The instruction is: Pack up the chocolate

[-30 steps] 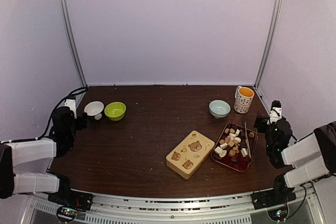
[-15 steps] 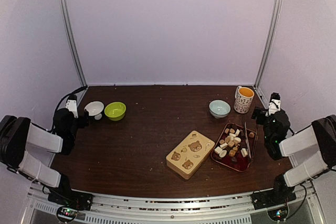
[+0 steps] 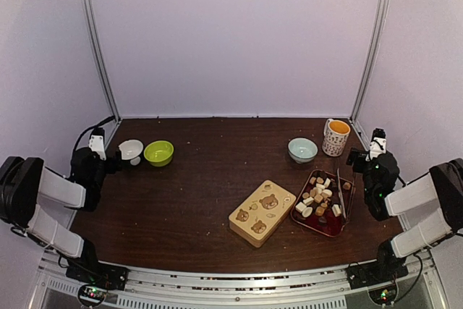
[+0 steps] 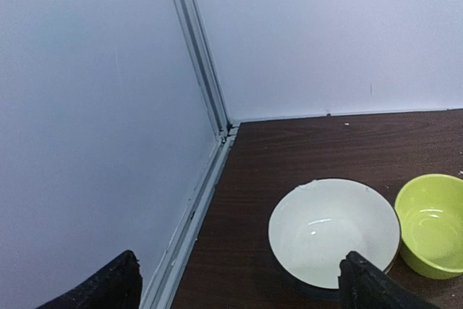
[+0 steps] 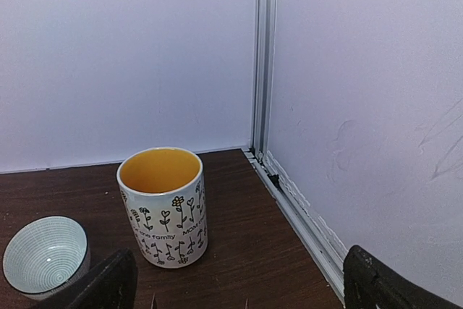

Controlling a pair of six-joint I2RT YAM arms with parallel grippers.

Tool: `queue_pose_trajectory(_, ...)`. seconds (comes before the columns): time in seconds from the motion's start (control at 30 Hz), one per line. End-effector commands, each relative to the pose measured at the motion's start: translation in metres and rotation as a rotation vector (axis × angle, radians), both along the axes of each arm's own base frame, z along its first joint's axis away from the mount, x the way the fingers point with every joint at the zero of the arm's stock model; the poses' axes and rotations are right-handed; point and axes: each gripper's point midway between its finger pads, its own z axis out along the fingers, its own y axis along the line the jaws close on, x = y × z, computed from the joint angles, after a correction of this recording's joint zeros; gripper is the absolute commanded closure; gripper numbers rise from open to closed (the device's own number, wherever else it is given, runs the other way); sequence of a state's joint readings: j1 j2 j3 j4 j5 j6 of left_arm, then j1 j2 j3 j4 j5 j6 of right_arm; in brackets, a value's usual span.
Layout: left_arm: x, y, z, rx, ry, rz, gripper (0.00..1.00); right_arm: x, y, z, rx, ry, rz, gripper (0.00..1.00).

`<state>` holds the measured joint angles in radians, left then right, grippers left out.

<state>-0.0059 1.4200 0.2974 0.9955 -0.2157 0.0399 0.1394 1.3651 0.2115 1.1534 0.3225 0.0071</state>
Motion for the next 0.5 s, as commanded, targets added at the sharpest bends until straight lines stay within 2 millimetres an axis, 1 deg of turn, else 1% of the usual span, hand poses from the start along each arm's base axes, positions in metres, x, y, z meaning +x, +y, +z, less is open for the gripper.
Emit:
queue_pose_trajectory(0.0, 0.0017, 0.0197, 0.017, -0.039, -0.071, 0.101, 0.02, 0.001, -0.0051, 0.0035, 0.01, -0.01, -0.027, 0.0)
queue_pose_trajectory(0.47, 0.0011, 0.0196, 0.0177, -0.038, -0.075, 0.1, 0.02, 0.002, -0.0047, 0.0037, 0.01, -0.007, -0.022, 0.0)
